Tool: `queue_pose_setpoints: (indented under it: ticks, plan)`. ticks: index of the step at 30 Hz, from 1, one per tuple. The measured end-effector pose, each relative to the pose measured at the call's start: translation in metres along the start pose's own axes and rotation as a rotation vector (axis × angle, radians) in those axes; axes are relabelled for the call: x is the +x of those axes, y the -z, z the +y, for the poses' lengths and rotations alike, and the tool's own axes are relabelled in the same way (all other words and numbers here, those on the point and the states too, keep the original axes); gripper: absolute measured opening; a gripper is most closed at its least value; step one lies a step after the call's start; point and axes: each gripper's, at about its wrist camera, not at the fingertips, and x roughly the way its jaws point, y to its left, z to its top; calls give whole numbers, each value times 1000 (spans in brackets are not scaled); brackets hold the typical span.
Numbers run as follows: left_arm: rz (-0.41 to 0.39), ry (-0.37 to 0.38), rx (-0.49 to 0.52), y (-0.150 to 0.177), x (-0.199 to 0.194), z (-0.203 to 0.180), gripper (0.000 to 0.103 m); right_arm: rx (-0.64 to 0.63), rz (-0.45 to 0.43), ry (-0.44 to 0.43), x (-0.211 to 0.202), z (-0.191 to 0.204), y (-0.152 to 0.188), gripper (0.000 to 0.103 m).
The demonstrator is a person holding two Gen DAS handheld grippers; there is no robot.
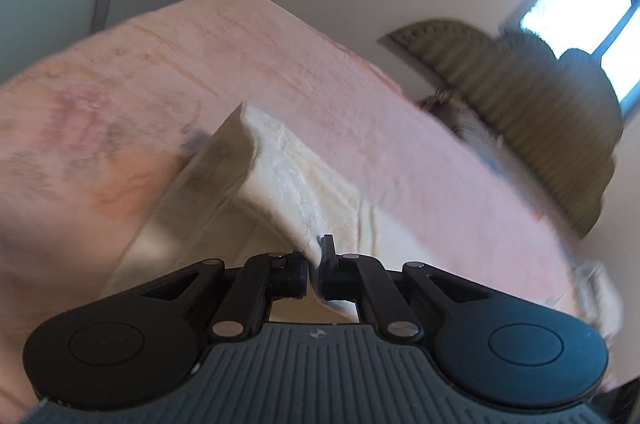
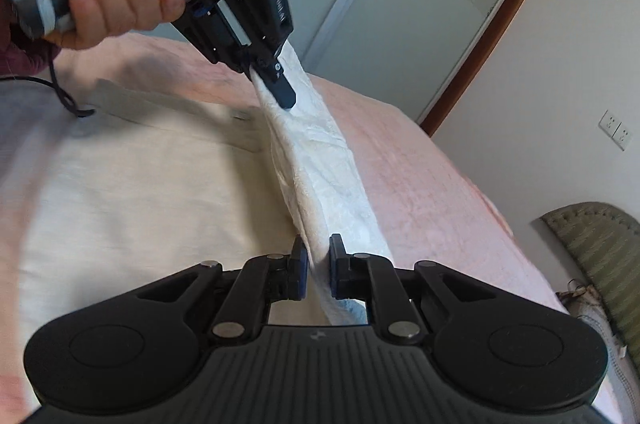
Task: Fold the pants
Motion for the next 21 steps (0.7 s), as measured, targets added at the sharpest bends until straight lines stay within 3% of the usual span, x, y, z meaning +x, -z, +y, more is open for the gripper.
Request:
queue_pose_setpoints:
  ticks: [4, 11, 21]
  plan:
    - [23, -41, 46, 31, -17, 9, 5, 13, 22, -38, -14, 31, 5, 10]
    - [47, -40, 7, 67, -36, 39, 5, 100, 51, -113, -25, 59, 15, 11]
    - [10, -110, 30, 79, -45, 49, 10, 169, 59, -144, -22, 75, 9, 11]
